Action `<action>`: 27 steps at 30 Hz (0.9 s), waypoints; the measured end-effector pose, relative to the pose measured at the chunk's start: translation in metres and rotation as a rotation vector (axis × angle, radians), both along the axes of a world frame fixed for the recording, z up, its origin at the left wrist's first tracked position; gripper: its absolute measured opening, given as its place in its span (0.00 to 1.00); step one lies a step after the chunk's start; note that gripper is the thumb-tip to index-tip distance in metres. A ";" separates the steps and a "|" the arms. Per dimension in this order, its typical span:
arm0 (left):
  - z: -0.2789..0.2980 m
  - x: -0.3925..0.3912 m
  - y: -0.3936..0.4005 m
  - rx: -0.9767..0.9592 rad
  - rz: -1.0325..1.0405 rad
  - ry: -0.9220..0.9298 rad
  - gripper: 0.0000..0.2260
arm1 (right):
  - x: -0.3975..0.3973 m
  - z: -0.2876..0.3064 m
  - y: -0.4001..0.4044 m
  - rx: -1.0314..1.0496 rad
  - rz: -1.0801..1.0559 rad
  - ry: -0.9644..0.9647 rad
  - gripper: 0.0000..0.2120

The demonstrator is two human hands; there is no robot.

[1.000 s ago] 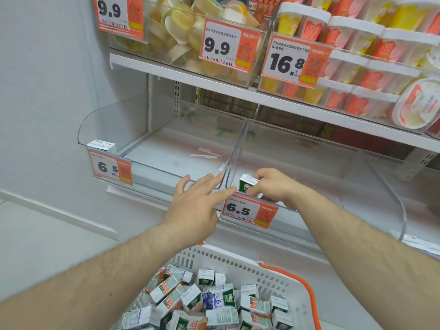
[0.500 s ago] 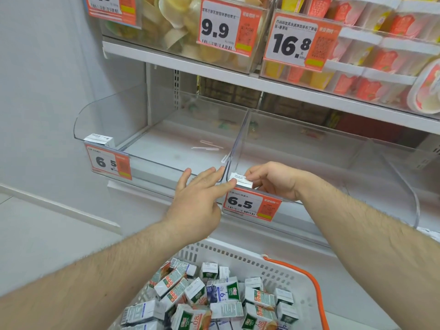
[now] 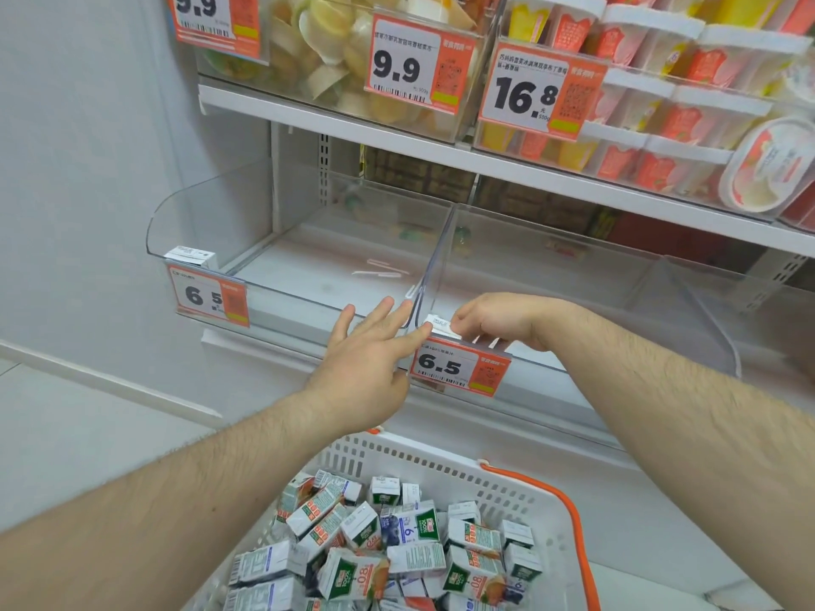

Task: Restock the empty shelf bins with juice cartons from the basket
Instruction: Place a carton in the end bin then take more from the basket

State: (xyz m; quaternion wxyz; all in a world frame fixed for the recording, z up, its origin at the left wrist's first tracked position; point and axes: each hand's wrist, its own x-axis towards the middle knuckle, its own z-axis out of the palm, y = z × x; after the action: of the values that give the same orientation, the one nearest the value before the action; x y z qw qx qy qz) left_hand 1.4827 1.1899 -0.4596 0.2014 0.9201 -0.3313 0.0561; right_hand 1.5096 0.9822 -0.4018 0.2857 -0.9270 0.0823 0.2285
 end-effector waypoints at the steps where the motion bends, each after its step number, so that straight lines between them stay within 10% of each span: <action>1: -0.002 -0.001 0.001 -0.015 -0.018 -0.052 0.30 | -0.004 0.001 0.003 -0.076 -0.020 -0.100 0.10; 6: -0.013 -0.010 0.004 -0.233 -0.122 -0.328 0.24 | -0.052 -0.010 0.026 -0.309 0.017 -1.179 0.07; 8: -0.023 -0.016 0.004 -0.188 -0.146 -0.302 0.20 | -0.075 -0.026 0.040 -0.212 0.195 -1.327 0.08; 19: -0.097 -0.015 0.026 0.605 -0.078 0.380 0.18 | -0.111 -0.175 0.027 -0.184 0.116 -0.443 0.06; 27: -0.169 -0.034 0.016 0.646 0.125 0.626 0.21 | -0.105 -0.258 0.003 -0.031 -0.200 0.015 0.15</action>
State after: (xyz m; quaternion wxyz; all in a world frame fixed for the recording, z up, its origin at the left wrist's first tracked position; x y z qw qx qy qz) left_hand 1.4489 1.2058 -0.6289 -0.0091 0.9267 -0.1988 -0.3189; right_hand 1.4042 0.9856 -0.6596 0.2919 -0.9168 0.1800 0.2044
